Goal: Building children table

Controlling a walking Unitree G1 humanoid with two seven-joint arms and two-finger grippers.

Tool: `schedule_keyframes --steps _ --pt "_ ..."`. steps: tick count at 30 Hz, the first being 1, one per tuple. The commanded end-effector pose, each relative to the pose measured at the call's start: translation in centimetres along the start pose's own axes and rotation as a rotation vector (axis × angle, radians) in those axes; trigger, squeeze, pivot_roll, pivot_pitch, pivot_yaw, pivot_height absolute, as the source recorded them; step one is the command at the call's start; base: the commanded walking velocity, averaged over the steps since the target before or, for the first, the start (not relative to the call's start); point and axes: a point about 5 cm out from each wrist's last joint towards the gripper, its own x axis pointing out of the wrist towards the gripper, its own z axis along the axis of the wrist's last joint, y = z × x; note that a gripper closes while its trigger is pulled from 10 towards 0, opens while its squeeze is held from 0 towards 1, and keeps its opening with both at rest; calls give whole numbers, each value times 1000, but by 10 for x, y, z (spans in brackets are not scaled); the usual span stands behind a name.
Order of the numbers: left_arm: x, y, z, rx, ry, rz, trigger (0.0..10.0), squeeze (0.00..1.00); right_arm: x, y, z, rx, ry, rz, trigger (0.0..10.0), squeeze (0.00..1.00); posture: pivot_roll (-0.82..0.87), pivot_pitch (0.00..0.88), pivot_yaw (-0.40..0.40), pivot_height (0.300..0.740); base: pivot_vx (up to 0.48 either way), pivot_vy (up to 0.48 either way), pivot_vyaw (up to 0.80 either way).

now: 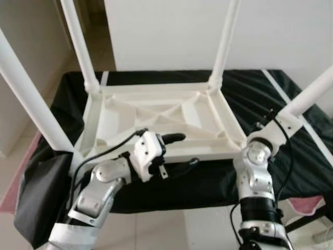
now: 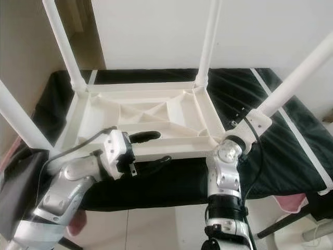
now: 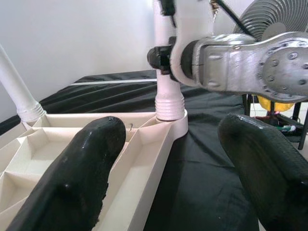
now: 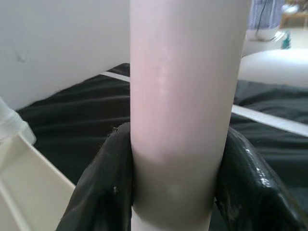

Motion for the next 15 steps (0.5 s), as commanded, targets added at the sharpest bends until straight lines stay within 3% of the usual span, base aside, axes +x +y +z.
schedule_keyframes --steps 1,5,9,10,15 --pt "1 1 0 3 4 -12 10000 0 -4 -19 -47 -182 192 -70 10000 0 -40 31 28 740 0 0 0" --pt "1 1 0 5 4 -5 10000 0 -3 -15 -45 -226 153 -37 10000 0 -35 31 22 740 0 0 0" --pt "-1 2 -1 6 6 15 10000 0 -5 -13 -41 -270 73 83 10000 0 -29 33 10 740 0 0 0" --pt "-1 1 0 5 5 19 10000 0 -8 -18 -39 -285 14 176 10000 0 -28 35 9 740 0 0 0" --pt "-1 2 -1 3 6 23 10000 0 -10 -25 -36 -302 -44 266 10000 0 -34 40 8 740 0 0 0"
